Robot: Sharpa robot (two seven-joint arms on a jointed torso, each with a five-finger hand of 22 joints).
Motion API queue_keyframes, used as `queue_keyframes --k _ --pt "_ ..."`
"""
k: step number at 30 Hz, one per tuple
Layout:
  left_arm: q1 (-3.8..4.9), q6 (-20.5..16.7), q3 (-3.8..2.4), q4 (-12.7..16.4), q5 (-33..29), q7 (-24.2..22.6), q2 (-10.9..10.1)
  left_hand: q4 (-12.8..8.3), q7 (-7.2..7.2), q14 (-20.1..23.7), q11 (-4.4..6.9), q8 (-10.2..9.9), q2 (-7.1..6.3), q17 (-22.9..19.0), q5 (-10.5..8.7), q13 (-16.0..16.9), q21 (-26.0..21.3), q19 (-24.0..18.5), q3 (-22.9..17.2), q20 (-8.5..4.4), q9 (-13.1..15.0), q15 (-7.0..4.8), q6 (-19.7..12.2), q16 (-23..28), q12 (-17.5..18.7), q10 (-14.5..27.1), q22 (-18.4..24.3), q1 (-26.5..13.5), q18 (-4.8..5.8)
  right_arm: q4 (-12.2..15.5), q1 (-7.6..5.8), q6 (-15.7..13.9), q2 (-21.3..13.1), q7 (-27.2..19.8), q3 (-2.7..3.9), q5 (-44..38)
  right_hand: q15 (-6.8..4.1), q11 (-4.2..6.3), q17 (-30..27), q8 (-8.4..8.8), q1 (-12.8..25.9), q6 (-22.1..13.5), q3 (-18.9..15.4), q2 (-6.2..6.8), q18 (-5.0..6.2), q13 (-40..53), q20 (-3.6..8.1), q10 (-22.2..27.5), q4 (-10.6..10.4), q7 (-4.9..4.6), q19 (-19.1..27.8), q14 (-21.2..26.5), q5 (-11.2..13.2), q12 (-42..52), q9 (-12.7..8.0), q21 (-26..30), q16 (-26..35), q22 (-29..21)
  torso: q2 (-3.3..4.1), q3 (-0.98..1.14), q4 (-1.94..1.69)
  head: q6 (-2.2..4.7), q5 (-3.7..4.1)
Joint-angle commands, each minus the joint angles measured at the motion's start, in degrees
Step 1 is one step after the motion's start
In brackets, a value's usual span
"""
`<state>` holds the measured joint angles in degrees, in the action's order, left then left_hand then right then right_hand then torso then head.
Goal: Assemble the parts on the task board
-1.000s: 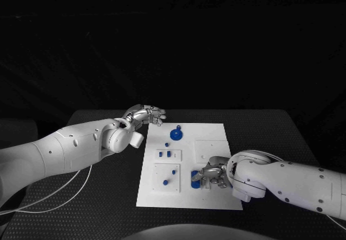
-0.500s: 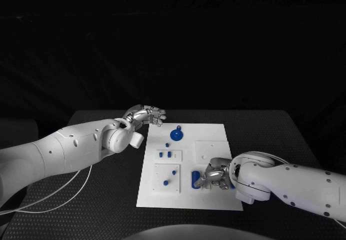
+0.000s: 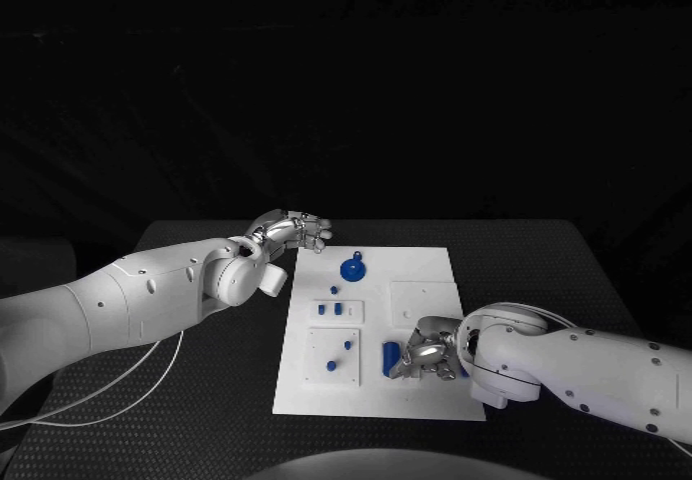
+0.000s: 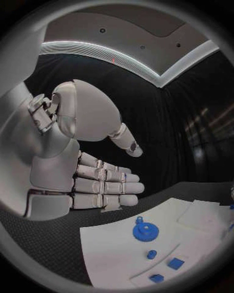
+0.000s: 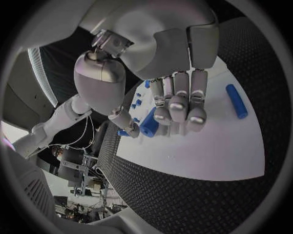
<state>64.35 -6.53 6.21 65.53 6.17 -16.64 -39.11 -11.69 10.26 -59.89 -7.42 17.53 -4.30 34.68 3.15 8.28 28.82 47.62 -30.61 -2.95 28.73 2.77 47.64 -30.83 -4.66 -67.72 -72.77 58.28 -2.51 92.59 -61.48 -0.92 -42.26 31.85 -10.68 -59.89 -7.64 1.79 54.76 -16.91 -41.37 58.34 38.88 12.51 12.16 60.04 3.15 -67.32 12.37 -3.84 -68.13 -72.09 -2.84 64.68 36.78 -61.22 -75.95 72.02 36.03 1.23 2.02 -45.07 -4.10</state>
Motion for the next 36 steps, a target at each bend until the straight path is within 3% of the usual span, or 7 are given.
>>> queue_keyframes --k 1,13,17,27,33,34,36 --pt "0.01 0.9 -0.04 0.2 -0.3 -0.3 0.0 0.4 -0.04 -0.4 0.10 -0.1 -0.07 0.1 -0.03 -0.1 -0.2 0.4 -0.1 0.13 0.1 0.11 -0.4 0.4 -0.3 0.3 -0.1 -0.5 -0.55 -0.2 0.06 0.2 0.1 -0.5 -0.01 -0.4 -0.20 0.11 0.1 0.08 1.1 1.3 -1.1 -1.89 2.83 0.1 -0.23 -0.5 -0.9 -0.64 -0.1 -0.3 0.0 -0.3 0.1 -0.1 0.4 -0.1 0.03 -0.04 -0.06 -0.07 0.10" --pt "0.01 0.8 -0.04 0.1 -0.3 -0.3 -0.1 0.5 -0.03 -0.4 0.10 -0.1 -0.07 0.1 -0.03 -0.1 -0.2 0.4 -0.1 0.13 0.1 0.11 -0.4 0.4 -0.3 0.3 -0.1 -0.5 -0.55 -1.0 0.06 -0.5 0.5 0.6 -0.01 -2.3 -0.57 0.54 0.9 0.37 3.5 2.4 3.2 -10.81 2.84 0.2 -0.18 -1.3 -2.6 -0.21 0.2 -0.7 0.0 -0.5 -0.2 -0.2 1.0 -0.1 0.02 -0.07 -0.05 -0.19 -0.01" --pt "0.01 0.9 -0.04 0.2 -0.3 -0.2 0.0 0.5 -0.03 -0.4 0.10 -0.1 -0.07 0.2 -0.03 -0.1 -0.2 0.4 -0.1 0.13 0.1 0.11 -0.4 0.4 -0.3 0.3 -0.1 -0.5 -0.55 -0.8 0.08 0.4 0.6 0.4 -0.01 -2.2 -0.51 0.49 1.2 0.55 3.3 2.6 6.2 -11.65 2.84 0.3 -0.30 -1.4 -2.0 -0.25 0.2 -0.9 0.0 -0.6 -0.3 -0.5 1.2 0.0 0.03 -0.06 -0.01 -0.21 -0.03" --pt "0.01 1.0 -0.04 0.2 -0.3 -0.1 -0.1 0.6 -0.03 -0.4 0.09 -0.1 0.02 0.2 -0.02 -0.1 -0.3 0.4 -0.1 0.14 0.1 0.11 -0.4 0.5 -0.3 0.3 -0.2 -0.5 -0.56 -0.9 0.08 0.4 0.7 0.6 -0.02 -2.1 -0.35 0.36 1.7 0.76 3.0 2.9 6.5 -8.19 2.84 0.5 -0.60 -1.7 1.7 -0.37 -0.2 -1.3 -0.1 -0.7 -0.3 -0.9 1.6 0.0 0.03 -0.05 -0.02 -0.28 -0.02" --pt "0.01 0.9 -0.04 0.1 -0.3 -0.1 0.0 0.6 -0.03 -0.4 0.09 -0.1 0.05 0.2 -0.02 -0.1 -0.3 0.4 -0.1 0.14 0.1 0.11 -0.4 0.5 -0.3 0.3 -0.2 -0.5 -0.56 -0.8 0.08 0.1 0.5 0.3 -0.02 -2.1 -0.35 0.36 1.8 0.77 3.1 2.9 6.3 -8.01 2.84 0.6 -0.62 -1.7 1.8 -0.37 -0.2 -1.3 -0.1 -0.7 -0.3 -0.9 1.6 -0.1 0.03 -0.04 -0.03 -0.29 0.01" --pt "0.01 1.0 -0.04 0.1 -0.3 -0.1 0.0 0.6 -0.03 -0.4 0.09 -0.1 0.07 0.2 -0.01 -0.1 -0.3 0.4 -0.1 0.14 0.1 0.11 -0.4 0.5 -0.3 0.3 -0.2 -0.5 -0.56 -0.7 0.08 0.0 0.4 0.2 -0.02 -2.1 -0.30 0.35 1.9 0.73 4.9 3.0 3.4 -4.27 2.82 0.6 -0.70 -1.8 2.3 -0.33 -0.3 -1.4 0.0 -0.7 -0.2 -1.0 1.6 -0.1 0.03 -0.04 -0.03 -0.29 0.01" --pt "0.01 1.0 -0.04 0.1 -0.3 -0.1 0.0 0.6 -0.03 -0.4 0.09 -0.1 0.10 0.3 -0.01 -0.1 -0.3 0.4 -0.1 0.14 0.1 0.11 -0.4 0.5 -0.3 0.3 -0.2 -0.5 -0.56 -0.4 0.08 -0.2 -0.1 -0.1 -0.01 -1.9 -0.39 0.41 1.9 0.80 5.0 3.0 2.6 -3.22 2.84 0.6 -0.65 -1.8 2.3 -0.32 -0.4 -1.4 0.0 -0.8 -0.2 -0.9 1.7 -0.2 0.02 -0.02 -0.03 -0.18 0.07"
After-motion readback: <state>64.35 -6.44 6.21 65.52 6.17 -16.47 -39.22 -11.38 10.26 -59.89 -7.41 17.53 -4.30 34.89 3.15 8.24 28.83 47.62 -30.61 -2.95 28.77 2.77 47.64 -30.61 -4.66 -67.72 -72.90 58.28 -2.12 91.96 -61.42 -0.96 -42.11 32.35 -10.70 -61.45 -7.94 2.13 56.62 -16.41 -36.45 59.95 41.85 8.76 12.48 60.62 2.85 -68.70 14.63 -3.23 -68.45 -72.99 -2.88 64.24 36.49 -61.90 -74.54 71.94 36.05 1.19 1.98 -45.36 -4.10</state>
